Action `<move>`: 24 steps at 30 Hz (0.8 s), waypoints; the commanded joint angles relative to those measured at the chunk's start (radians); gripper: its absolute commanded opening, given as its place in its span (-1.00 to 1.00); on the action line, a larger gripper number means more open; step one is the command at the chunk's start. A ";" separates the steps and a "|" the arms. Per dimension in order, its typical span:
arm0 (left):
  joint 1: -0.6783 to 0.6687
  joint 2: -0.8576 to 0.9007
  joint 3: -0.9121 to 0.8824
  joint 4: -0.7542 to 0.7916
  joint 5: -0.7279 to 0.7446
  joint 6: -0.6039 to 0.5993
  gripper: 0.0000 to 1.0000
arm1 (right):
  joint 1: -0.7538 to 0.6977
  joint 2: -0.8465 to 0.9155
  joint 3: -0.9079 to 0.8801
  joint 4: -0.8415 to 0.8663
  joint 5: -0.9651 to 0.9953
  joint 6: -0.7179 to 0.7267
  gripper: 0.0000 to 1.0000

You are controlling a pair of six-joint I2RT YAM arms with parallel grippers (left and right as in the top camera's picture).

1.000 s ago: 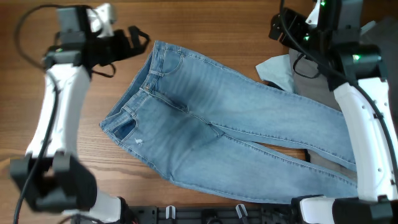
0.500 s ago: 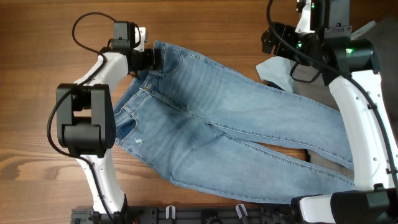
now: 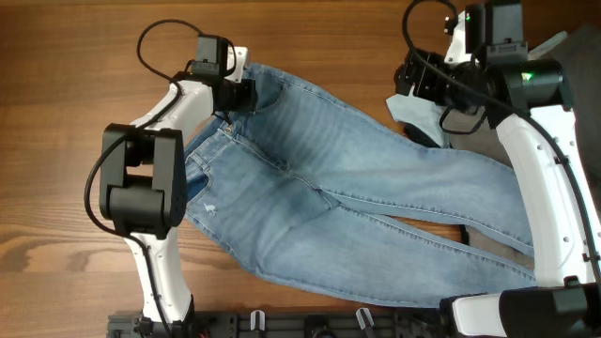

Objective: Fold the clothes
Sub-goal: 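Grasp the jeans waistband with the left gripper and pull it left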

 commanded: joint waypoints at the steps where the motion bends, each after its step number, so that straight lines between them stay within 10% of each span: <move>1: -0.012 0.017 0.008 -0.001 0.017 -0.006 -0.62 | 0.000 0.019 0.000 -0.045 0.000 0.015 0.87; 3: -0.007 0.017 0.008 -0.002 -0.071 -0.043 -0.92 | 0.000 0.019 0.000 -0.049 0.047 0.015 0.87; 8: 0.164 -0.028 0.008 -0.127 -0.271 -0.153 -0.92 | 0.000 0.020 0.000 0.024 0.087 -0.011 0.87; 15: 0.715 -0.198 0.008 -0.185 -0.356 -0.211 -0.92 | 0.001 0.025 0.000 0.070 0.087 -0.045 0.88; 20: 0.789 -0.314 0.008 -0.187 -0.263 -0.158 -0.02 | 0.003 0.105 0.000 0.069 0.074 -0.033 0.81; 24: 0.688 -0.382 0.008 -0.250 -0.092 -0.078 -0.07 | 0.000 0.257 0.000 0.063 0.073 0.039 0.22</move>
